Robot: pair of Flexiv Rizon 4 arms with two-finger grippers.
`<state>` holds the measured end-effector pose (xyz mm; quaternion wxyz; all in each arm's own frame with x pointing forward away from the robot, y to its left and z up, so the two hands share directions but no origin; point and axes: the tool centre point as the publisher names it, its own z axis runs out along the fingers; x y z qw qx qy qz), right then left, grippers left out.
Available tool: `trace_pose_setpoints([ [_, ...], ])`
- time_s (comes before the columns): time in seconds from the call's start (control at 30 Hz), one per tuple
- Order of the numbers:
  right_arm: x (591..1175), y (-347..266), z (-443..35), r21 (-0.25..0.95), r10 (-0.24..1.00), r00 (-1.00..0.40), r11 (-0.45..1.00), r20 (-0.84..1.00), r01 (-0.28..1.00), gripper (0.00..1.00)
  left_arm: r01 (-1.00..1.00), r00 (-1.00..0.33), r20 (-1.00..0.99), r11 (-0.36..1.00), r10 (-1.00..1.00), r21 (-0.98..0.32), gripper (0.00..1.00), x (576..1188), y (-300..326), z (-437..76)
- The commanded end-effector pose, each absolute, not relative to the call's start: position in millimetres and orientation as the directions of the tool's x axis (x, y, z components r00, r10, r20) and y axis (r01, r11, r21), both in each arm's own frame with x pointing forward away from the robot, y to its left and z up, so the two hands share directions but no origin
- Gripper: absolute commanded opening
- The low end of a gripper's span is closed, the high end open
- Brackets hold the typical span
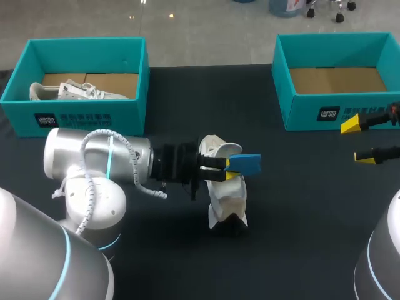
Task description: Take the shoe out of the shoebox, open the shoe tongue, remove and reinsert the insole, then place the shoe into the shoebox
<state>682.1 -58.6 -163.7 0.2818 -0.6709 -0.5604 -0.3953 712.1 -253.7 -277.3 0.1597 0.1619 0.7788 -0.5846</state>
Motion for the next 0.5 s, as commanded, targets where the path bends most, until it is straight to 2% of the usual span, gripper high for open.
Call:
trace_pose_setpoints([
  [0.03,681.4,-58.2,-163.6,0.064,0.531,0.061,-0.214,0.845,0.975,1.0,0.437,-0.898,-0.433,0.259,0.076,-0.861,0.0,710.0,-253.6,-273.9],
  [0.5,681.4,-58.2,-163.6,0.064,0.531,0.061,-0.214,0.845,0.975,1.0,0.423,-0.905,-0.413,0.284,0.099,-0.86,0.0,702.1,-245.2,-267.5],
])
